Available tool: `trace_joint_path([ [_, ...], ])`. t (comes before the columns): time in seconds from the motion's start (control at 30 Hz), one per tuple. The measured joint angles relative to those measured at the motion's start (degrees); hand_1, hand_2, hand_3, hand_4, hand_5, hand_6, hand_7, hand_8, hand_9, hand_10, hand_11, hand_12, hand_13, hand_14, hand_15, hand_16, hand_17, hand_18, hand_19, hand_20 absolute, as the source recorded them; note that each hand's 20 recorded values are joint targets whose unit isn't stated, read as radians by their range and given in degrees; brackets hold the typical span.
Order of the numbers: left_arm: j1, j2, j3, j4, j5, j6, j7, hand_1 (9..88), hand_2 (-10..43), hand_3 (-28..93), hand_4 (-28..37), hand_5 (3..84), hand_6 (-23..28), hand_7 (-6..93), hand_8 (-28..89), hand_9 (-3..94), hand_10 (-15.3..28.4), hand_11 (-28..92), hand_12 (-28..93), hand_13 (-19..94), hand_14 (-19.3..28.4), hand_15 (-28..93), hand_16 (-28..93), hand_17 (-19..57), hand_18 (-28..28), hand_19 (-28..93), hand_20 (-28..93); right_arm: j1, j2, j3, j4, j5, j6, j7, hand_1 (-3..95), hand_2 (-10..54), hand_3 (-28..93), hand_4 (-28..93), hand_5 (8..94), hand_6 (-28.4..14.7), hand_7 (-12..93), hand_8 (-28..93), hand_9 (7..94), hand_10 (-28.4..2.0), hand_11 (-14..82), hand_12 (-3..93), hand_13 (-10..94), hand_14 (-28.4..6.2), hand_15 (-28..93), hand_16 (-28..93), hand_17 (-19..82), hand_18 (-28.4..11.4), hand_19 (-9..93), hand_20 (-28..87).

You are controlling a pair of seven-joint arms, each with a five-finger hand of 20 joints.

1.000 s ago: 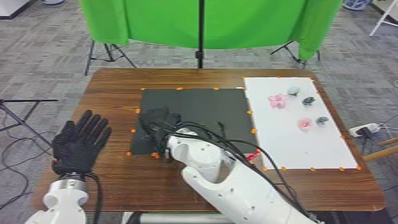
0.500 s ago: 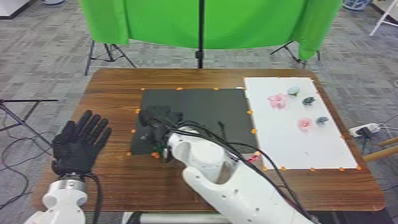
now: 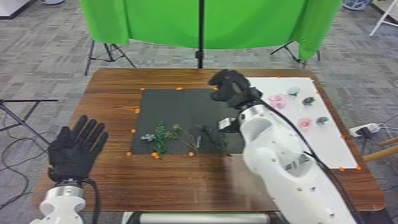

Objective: Arrange flowers

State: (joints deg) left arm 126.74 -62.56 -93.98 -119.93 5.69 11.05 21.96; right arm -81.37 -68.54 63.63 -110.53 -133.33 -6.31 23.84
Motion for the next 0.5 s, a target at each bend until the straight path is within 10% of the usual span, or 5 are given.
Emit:
trace_joint_path([
  [0.33,0.68,-0.15,-0.26,-0.32,0.16,0.3,0.73,30.3,12.8,77,-28.3,44.4,10.2,9.0,-9,38.0,15.7,20,8,27,15.9,34,-9,-8.5,14.0,36,10,-10.45,14.41,17.98,-0.09,-2.96,-5.42,4.45,46.1,-9.5,87,-28,54.1,-3.9,14,-12,48.1,-17.6,13.1,14.9,39,-16.5,38,13,21,-24.6,74,41],
  [0.5,0.69,-0.29,-0.25,-0.55,3.49,1.55,0.57,30.3,13.3,77,-28.3,44.6,10.3,9.0,-9,38.0,15.6,20,8,27,15.9,34,-8,-8.5,14.0,36,10,-14.04,14.69,23.37,0.27,-3.04,-8.94,4.76,46.9,-9.5,87,-28,53.9,-3.5,15,-13,47.8,-16.6,12.8,14.9,39,-16.2,37,14,21,-24.3,74,40],
])
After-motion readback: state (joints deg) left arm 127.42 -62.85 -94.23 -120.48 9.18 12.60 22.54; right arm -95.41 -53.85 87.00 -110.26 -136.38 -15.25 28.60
